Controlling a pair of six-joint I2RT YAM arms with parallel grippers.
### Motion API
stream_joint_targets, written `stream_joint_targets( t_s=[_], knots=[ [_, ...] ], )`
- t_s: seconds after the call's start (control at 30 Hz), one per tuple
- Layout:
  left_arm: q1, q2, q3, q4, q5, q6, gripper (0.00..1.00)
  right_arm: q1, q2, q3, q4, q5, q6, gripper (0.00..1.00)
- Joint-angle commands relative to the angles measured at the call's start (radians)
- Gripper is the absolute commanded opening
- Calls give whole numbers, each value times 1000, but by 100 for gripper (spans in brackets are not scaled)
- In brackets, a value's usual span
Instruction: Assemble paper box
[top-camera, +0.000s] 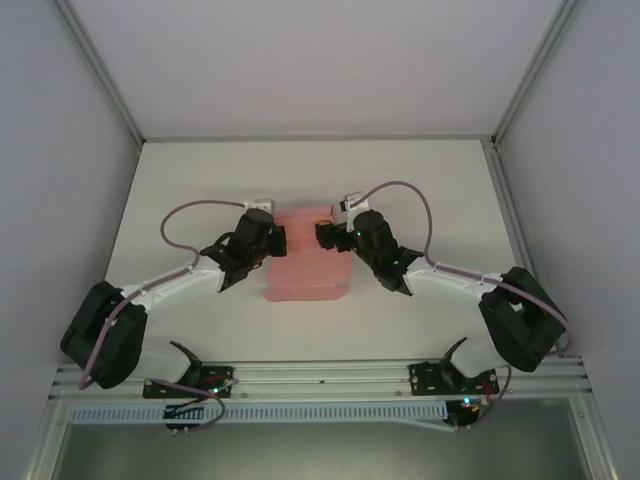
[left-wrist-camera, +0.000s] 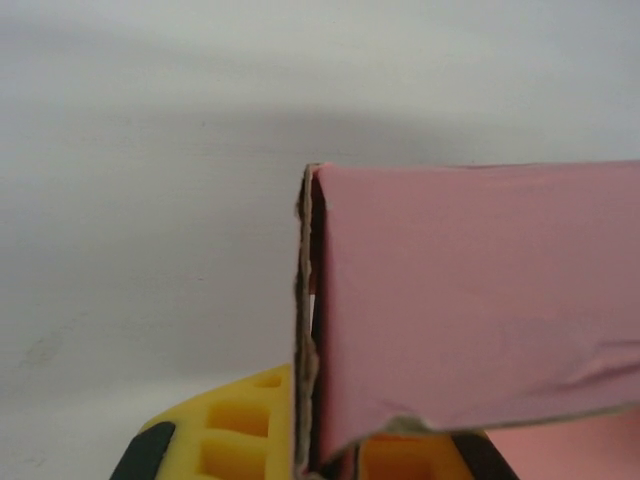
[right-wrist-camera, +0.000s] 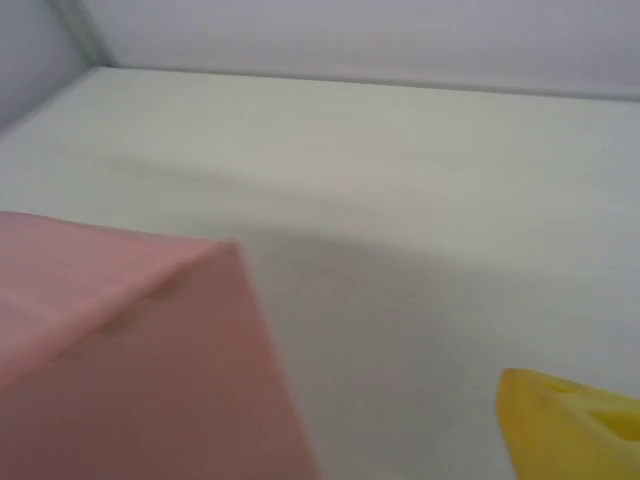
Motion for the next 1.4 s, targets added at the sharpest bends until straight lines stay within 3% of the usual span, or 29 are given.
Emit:
stream_joint_targets(
  t_s=[0.0,0.1,0.23,0.37,0.47,0.63,0.83,1.07,1.17,1.37],
  knots=[
    [4,10,43,-3,-4,42,0,3,-50,49,4,-272,-19,100],
    [8,11,61,-20,-5,104,0,3,-107,32,-10,-254,23,100],
    [23,44,149,-118,43,345,0,3,-239,-13,-76,-81,116,100],
    [26,134,302,-313,135,712,0,-4,-382,-26,-331,158,240,100],
    [16,203,438,-481,244,1004,0,-26,-441,-24,-560,220,296,100],
    [4,335,682,-784,200,1267,0,-91,-521,-25,-865,279,422,100],
    [-67,558,880,-993,-52,1387,0,-124,-630,-121,-946,278,511,100],
    [-154,715,976,-967,-127,1418,2,-137,-703,-177,-961,272,550,100],
    [-174,776,1016,-954,-143,1397,20,-139,-715,-189,-961,267,557,100],
    [-177,792,1076,-941,-61,1362,42,-141,-722,-196,-954,259,531,100]
  ],
)
